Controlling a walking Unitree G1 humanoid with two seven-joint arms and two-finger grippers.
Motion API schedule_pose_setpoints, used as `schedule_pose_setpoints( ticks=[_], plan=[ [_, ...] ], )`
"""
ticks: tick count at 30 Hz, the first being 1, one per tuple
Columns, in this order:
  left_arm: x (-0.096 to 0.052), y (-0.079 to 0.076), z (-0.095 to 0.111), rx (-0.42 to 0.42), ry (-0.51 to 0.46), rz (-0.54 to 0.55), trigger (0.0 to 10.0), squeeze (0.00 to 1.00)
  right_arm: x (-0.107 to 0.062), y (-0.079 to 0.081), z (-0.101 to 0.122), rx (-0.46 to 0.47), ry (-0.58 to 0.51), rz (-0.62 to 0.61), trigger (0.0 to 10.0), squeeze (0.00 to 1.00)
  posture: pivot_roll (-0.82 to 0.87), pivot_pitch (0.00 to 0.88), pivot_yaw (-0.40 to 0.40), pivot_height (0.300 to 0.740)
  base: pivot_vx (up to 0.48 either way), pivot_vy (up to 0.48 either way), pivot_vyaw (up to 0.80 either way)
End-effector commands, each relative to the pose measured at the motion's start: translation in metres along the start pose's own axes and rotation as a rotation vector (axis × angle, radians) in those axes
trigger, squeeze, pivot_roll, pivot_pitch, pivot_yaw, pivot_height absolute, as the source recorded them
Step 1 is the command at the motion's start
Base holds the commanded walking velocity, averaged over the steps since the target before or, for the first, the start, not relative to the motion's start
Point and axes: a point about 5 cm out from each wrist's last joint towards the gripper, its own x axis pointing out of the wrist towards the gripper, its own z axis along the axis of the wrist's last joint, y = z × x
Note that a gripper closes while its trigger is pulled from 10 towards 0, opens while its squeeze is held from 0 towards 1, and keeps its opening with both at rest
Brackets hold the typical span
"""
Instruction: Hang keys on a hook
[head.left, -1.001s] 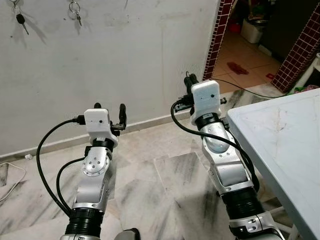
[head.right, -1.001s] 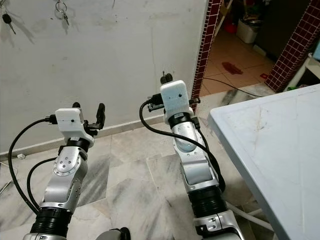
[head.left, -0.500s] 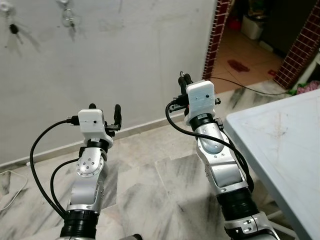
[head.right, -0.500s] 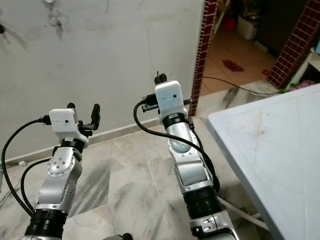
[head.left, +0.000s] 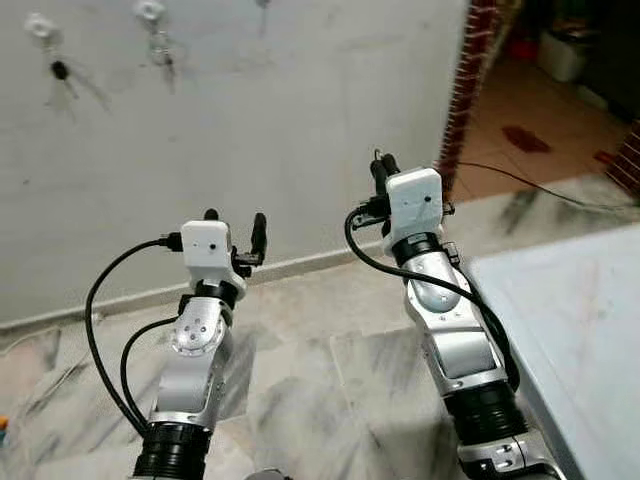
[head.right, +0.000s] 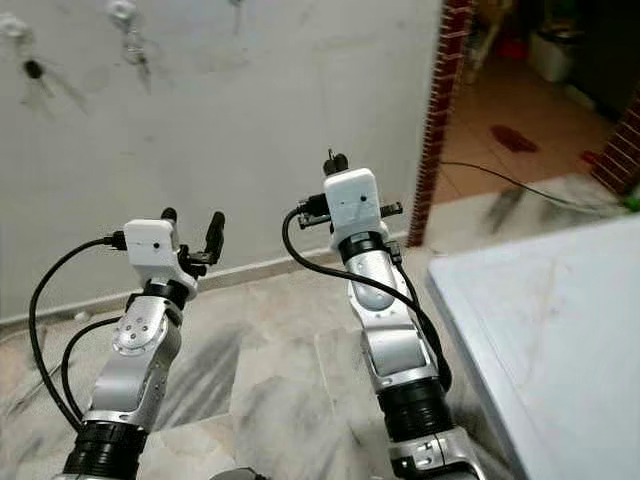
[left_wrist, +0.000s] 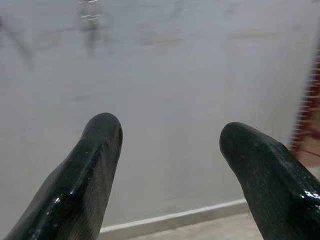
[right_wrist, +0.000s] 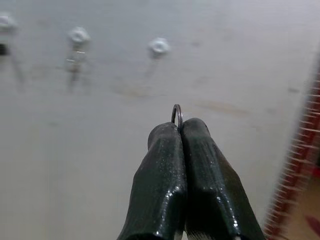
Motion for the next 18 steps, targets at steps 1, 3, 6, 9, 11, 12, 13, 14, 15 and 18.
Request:
schedule_pose_setpoints(
  ticks=[1,3,6,9,11,12,13,14,15,18],
  plan=[
    [0.0000,0.0102,0.0001,0.010,0.010,0.018,10.0,0.00,0.0019,0.0078,0.0065,0.012,-0.026,0.026,10.0,0.00,-0.02,0.140,0.080,0.740,0.368,0.000,0.00],
    [0.0003,0.0101,0.0003,0.010,0.009,0.018,10.0,0.00,0.0021,0.0074,0.0066,0.011,-0.028,0.026,10.0,0.00,-0.02,0.139,0.079,0.740,0.368,0.000,0.00],
    [0.0001,0.0100,0.0003,0.010,0.009,0.016,10.0,0.00,0.0023,0.0072,0.0067,0.012,-0.028,0.025,10.0,0.00,-0.02,0.138,0.076,0.740,0.377,0.000,0.00],
    [-0.0005,0.0105,-0.0001,0.010,0.011,0.015,10.0,0.00,0.0026,0.0075,0.0072,0.012,-0.031,0.025,10.0,0.00,-0.02,0.138,0.074,0.740,0.400,0.000,0.00],
    [-0.0007,0.0105,-0.0003,0.009,0.012,0.016,10.0,0.00,0.0025,0.0077,0.0073,0.012,-0.031,0.025,10.0,0.00,-0.02,0.138,0.074,0.740,0.407,0.000,0.00],
    [-0.0011,0.0106,-0.0005,0.009,0.013,0.016,10.0,0.00,0.0024,0.0079,0.0073,0.013,-0.031,0.025,10.0,0.00,-0.02,0.138,0.073,0.740,0.409,0.000,0.00],
    [-0.0013,0.0107,-0.0006,0.009,0.013,0.016,10.0,0.00,0.0024,0.0080,0.0074,0.013,-0.032,0.025,10.0,0.00,-0.02,0.137,0.073,0.740,0.416,0.000,0.00],
    [-0.0015,0.0107,-0.0006,0.008,0.013,0.016,10.0,0.00,0.0023,0.0081,0.0074,0.014,-0.032,0.024,10.0,0.00,-0.02,0.137,0.073,0.740,0.416,0.000,0.00],
    [-0.0017,0.0108,-0.0007,0.007,0.013,0.016,10.0,0.00,0.0022,0.0084,0.0075,0.014,-0.032,0.025,10.0,0.00,-0.02,0.138,0.072,0.740,0.416,0.000,0.00],
    [-0.0023,0.0107,-0.0014,0.005,0.014,0.017,10.0,0.00,0.0020,0.0091,0.0075,0.015,-0.032,0.028,10.0,0.00,-0.02,0.138,0.071,0.740,0.416,0.000,0.00]
  ],
)
